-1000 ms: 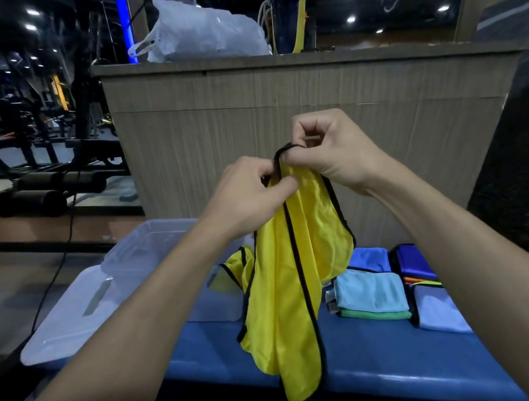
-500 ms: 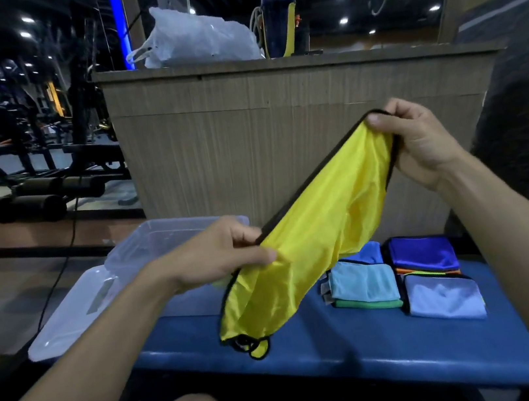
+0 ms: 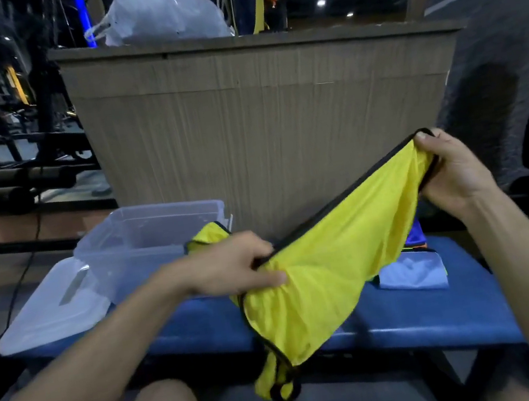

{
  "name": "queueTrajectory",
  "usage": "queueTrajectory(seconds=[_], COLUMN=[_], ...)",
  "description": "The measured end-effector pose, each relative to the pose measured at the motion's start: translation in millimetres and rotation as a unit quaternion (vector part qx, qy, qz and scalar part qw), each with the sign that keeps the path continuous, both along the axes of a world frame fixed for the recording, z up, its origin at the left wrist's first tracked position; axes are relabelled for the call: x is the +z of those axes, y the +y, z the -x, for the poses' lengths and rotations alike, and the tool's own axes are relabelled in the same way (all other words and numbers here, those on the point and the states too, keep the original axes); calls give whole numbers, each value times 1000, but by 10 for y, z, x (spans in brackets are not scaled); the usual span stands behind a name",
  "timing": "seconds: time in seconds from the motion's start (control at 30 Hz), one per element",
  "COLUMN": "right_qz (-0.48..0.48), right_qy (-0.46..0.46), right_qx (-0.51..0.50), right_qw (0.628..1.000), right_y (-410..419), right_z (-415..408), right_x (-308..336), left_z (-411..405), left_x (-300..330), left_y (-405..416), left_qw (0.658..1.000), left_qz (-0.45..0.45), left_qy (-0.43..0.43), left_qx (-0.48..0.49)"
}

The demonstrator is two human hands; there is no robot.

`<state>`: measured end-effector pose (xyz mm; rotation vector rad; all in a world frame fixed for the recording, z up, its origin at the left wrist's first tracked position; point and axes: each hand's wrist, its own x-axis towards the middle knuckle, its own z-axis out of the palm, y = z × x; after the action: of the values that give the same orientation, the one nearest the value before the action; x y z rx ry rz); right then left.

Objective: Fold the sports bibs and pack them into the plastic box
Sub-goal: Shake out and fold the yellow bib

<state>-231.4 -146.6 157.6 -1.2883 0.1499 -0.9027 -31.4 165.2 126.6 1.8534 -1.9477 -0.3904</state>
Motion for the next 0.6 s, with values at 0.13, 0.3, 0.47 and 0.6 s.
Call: queueTrajectory(seconds=[0.13,0.3,0.47,0.6], right_qz=[52,72,99,92], right_qy=[-8,-15,-20,-45], right_qx=[1,-16,-33,-33], right_qw=[999,997,994,994], right_y=[-123,-231,-119,-121], right_z=[102,135,156,168], right_x=[191,430,644,727], left_z=[-271,-299,-357,-461], left_x=[445,944,1320,1536], left_y=[129,307,549,550], left_qw=[995,980,963,990], left_qz=[48,64,74,8], left_qy=[64,188,255,142], left_qx=[54,4,-41,-5])
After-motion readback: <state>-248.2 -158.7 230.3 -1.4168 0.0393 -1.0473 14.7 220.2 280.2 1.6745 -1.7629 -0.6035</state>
